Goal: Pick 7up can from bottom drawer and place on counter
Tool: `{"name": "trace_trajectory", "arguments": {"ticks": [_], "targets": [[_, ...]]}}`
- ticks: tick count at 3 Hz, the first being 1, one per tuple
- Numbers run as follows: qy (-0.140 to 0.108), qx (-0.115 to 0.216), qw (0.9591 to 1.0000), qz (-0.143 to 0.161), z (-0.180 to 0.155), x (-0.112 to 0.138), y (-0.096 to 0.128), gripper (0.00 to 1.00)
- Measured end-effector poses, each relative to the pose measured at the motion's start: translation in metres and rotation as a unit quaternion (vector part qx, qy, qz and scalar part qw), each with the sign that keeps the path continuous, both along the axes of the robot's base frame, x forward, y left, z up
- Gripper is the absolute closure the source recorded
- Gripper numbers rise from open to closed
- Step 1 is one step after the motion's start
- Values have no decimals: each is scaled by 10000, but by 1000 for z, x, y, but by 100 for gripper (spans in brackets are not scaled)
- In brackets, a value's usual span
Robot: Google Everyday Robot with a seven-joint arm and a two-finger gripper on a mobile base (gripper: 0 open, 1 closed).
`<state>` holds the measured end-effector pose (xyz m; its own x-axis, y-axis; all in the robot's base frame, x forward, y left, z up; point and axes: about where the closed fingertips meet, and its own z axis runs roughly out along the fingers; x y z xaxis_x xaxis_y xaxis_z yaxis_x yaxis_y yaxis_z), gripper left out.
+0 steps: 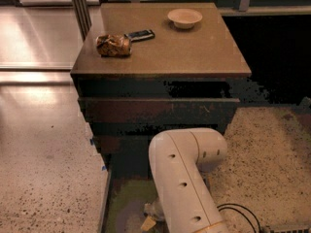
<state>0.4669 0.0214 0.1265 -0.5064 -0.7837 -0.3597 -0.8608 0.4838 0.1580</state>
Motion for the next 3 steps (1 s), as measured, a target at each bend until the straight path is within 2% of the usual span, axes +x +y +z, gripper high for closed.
{"name": "trace_trajectory", "arguments": {"ticks": [3], "targets": [[0, 0, 10000, 0, 0, 0, 0, 87]]}}
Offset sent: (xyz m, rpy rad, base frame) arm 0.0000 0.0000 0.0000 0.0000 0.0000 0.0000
